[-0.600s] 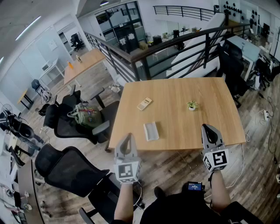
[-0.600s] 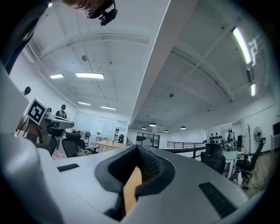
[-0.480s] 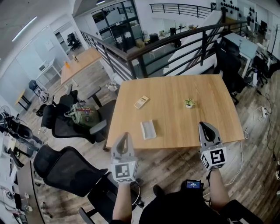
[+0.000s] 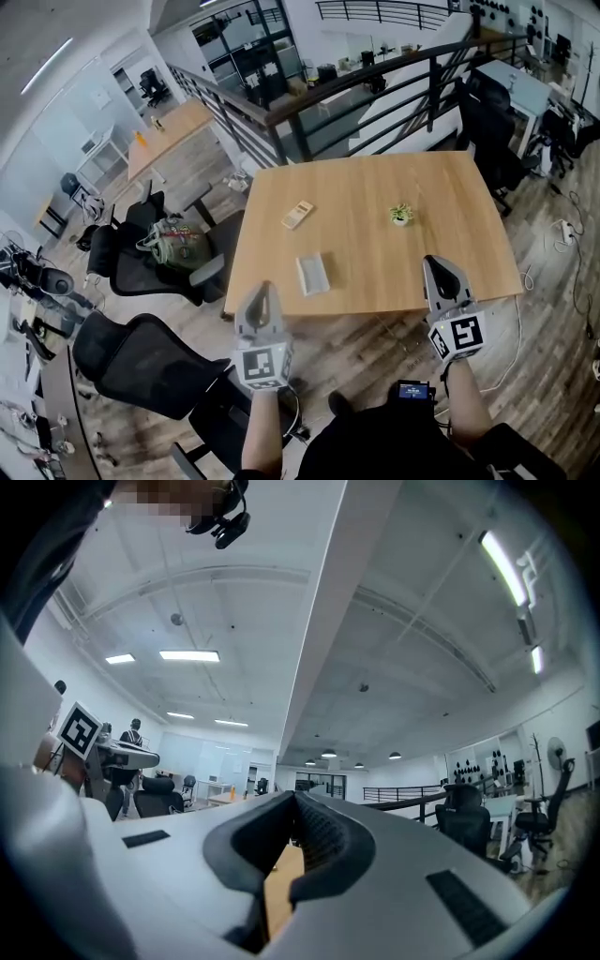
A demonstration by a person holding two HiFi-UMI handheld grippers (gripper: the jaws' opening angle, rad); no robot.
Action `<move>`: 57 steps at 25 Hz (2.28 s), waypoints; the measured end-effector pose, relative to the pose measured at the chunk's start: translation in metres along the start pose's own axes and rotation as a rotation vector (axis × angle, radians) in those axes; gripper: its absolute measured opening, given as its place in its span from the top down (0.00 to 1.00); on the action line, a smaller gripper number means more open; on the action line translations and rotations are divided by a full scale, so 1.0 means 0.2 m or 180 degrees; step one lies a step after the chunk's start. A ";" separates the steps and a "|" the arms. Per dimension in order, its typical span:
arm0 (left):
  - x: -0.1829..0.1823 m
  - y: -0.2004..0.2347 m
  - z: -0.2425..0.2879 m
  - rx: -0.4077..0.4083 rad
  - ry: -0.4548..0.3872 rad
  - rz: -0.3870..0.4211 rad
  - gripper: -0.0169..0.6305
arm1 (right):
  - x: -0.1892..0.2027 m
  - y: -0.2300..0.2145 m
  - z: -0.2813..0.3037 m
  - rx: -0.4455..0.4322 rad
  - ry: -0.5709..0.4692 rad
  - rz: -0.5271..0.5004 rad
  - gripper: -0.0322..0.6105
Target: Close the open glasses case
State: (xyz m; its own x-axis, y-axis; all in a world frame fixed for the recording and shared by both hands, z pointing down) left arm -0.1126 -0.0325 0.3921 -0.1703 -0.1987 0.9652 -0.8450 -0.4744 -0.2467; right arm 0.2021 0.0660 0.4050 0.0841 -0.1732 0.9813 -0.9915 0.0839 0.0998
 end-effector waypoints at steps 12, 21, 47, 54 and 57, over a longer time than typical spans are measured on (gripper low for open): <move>-0.04 -0.15 0.04 -0.0101 0.0021 0.0047 0.97 | 0.07 -0.16 -0.02 -0.0037 0.0081 0.0094 0.93; -0.06 -0.35 0.10 -0.0170 0.0097 0.0030 0.97 | 0.16 -0.39 -0.10 -0.0115 0.0128 0.0189 0.93; -0.10 -0.54 0.44 0.0194 0.0029 0.0181 0.97 | 0.19 -0.62 -0.24 0.0325 0.0131 0.0214 0.93; -0.01 -0.31 0.54 0.0170 0.0035 0.0148 0.97 | 0.17 -0.46 -0.01 0.0307 0.0201 0.0114 0.93; 0.07 -0.14 0.58 0.0109 0.0098 0.0095 0.97 | 0.16 -0.34 0.16 0.0208 0.0237 0.0101 0.93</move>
State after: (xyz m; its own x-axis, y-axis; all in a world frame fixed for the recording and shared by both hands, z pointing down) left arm -0.0334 -0.1210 0.4025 -0.2111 -0.1869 0.9594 -0.8216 -0.4977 -0.2778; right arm 0.2689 0.0241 0.4246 0.0574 -0.0978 0.9935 -0.9979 0.0236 0.0600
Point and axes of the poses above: the fingertips, and each gripper's own axes: z forward along the fingers, y to its left, x out of its underside, the point moved 3 cm from there along -z, backward along the fingers, and after that the axes turned 2 degrees about -x, right-handed, at the moved point
